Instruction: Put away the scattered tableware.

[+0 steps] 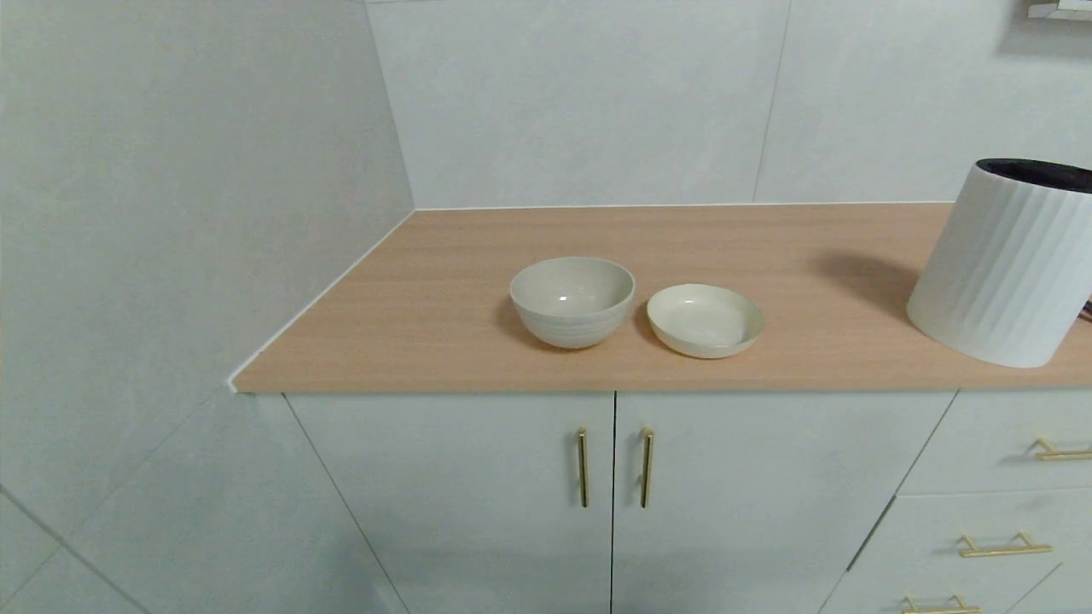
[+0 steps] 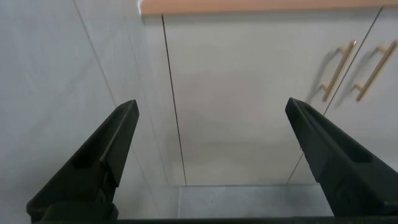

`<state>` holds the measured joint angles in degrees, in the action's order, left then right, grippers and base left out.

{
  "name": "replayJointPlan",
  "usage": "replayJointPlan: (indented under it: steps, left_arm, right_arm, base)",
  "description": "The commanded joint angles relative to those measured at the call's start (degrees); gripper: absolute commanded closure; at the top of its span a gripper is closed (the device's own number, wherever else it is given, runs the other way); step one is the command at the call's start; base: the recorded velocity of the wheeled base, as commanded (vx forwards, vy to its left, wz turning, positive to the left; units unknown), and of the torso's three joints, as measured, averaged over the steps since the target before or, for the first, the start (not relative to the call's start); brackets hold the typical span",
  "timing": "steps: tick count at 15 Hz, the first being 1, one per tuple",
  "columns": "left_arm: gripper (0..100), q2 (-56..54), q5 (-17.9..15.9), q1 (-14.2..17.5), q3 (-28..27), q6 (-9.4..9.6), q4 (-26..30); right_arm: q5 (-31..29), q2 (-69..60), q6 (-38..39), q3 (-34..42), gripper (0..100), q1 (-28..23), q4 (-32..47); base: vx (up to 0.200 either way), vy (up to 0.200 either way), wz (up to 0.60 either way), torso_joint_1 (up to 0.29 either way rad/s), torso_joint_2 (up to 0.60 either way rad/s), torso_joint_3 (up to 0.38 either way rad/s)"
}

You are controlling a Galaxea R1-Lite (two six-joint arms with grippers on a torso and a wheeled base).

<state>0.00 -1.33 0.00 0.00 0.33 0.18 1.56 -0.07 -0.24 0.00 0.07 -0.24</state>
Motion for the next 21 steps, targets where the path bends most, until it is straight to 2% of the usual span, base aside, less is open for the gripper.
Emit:
replayJointPlan:
  steps: [1, 14, 21]
  left_arm:
    - [0, 0.1, 0.0, 0.0, 0.0, 0.02, 0.0]
    - [0, 0.0, 0.0, 0.0, 0.0, 0.02, 0.0]
    - [0, 0.1, 0.0, 0.0, 0.0, 0.02, 0.0]
  right_arm:
    - [0.0, 0.1, 0.0, 0.0, 0, 0.0, 0.0]
    - [0.0, 0.1, 0.0, 0.0, 0, 0.0, 0.0]
    - [0.0, 0.1, -0.2, 0.0, 0, 0.0, 0.1]
  base:
    - [0.0, 0.0, 0.0, -0.188, 0.49, 0.286]
    - [0.0, 0.0, 0.0, -0.141, 0.45, 0.304]
    - [0.0, 0.0, 0.0, -0.017, 0.05, 0.038]
